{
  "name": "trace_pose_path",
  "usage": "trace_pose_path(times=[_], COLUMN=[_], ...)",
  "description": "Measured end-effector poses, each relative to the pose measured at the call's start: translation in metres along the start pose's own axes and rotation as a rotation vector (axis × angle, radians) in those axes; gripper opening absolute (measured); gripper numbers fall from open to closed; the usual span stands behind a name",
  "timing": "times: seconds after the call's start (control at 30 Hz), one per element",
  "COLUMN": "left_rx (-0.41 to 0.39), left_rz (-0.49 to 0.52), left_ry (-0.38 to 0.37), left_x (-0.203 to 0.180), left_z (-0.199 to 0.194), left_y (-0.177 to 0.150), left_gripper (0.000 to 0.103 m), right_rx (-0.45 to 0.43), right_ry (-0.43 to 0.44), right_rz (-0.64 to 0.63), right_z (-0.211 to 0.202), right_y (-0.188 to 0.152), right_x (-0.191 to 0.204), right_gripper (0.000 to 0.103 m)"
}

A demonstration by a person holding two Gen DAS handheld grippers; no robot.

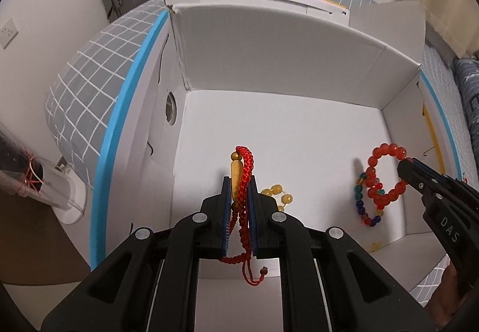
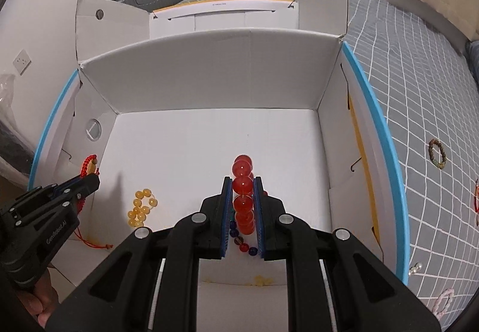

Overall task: Organize jewelry
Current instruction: 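Open both tools to release the red bracelets inside the box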

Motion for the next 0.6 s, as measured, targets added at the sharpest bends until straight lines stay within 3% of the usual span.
trace_pose_path(times=[0.27, 0.33, 0.43, 0.6], left_rx=[-0.004, -0.013, -0.054, -0.123], left_rz=[0.006, 0.01, 0.01, 0.02], left_ry=[0.0, 0.004, 0.006, -0.004], left_x=[-0.003, -0.004, -0.007, -0.015], left_z=[-0.002, -0.006, -0.019, -0.045], left_y=[-0.001, -0.001, -0.004, -0.007], left_gripper=[0.011, 0.018, 0.04, 0.067], right_rx=[-0.022, -0.043, -0.079, -0.158], right_ry=[-0.008, -0.01, 0.001, -0.014], right_rz=[0.003, 0.0, -0.003, -0.012], right_z=[-0.006, -0.014, -0.027, -0.06], right_y=[0.002, 0.001, -0.001, -0.008], right_x=[0.003, 0.002, 0.0, -0.01], right_gripper=[0.016, 0.04, 0.054, 0.078])
Point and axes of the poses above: each gripper's, at about its wrist camera, not at the fingertips, and z roughly the way its jaws point, x to its left, y to its top, the point moved 5 cm from there along z, roughly the way its jaws point, and after that the axes turned 15 degrees about x, right-handed, at the moved point
